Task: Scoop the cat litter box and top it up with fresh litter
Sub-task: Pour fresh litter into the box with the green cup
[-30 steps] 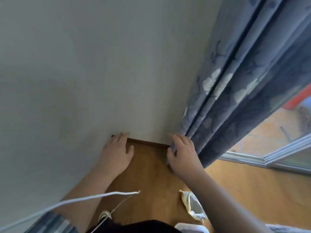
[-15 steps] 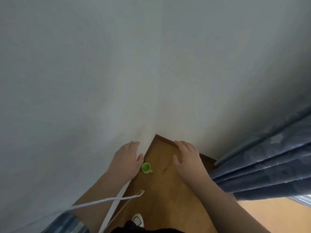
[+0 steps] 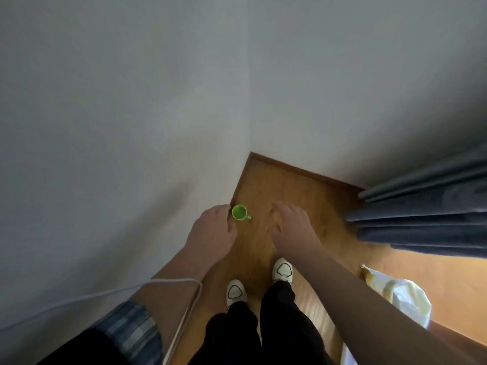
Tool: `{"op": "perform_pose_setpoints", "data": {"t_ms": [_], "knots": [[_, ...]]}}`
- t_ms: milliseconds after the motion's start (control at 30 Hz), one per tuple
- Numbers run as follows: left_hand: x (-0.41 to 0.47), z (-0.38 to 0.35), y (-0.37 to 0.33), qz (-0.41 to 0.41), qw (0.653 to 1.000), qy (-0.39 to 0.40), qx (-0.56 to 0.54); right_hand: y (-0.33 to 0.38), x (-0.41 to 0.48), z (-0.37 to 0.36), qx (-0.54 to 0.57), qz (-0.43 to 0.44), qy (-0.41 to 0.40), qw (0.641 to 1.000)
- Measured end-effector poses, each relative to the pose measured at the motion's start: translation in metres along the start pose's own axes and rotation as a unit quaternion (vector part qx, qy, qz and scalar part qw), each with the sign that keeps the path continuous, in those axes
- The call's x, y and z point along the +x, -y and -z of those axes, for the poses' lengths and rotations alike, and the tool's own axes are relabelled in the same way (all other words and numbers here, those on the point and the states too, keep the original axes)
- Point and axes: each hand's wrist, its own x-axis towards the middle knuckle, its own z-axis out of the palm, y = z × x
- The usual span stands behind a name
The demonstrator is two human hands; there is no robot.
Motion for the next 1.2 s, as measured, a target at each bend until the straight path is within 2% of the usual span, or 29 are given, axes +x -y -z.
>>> {"op": "perform_pose_setpoints", "data": {"t_ms": [167,367,467,533,700,833,933,1067,1200], "knots": [[0.116,-0.128,0.03,0.02,1.0,0.012,0.001,-0.089,0.123,-0.095,0.013,-0.031,0.017,0.999],[0.246,-0.321,0.111,0.076,0.996,0.056,-0.009,-0.21,0.278,-0.263,-0.005,-0.029,0.08,0.996],[0.296,-0.4,0.155,0.087,0.992,0.082,0.038,-0.255,0.339,-0.343,-0.029,-0.034,0.098,0.994],[0.325,-0.443,0.184,0.117,0.987,0.101,0.048,-0.279,0.374,-0.39,-0.043,-0.042,0.103,0.993],[0.357,-0.515,0.225,0.157,0.979,0.127,-0.009,-0.313,0.423,-0.466,-0.025,-0.065,0.132,0.989],[0.361,-0.524,0.229,0.146,0.984,0.1,0.008,-0.316,0.43,-0.491,0.019,-0.055,0.12,0.991],[0.344,-0.495,0.213,0.12,0.99,0.071,0.022,-0.3,0.414,-0.471,0.051,-0.05,0.092,0.993],[0.304,-0.417,0.172,0.074,0.996,0.024,0.041,-0.26,0.366,-0.395,0.083,-0.03,0.045,0.995],[0.242,-0.304,0.118,0.017,0.999,-0.031,0.0,-0.2,0.29,-0.277,0.086,0.008,0.013,0.996]]}}
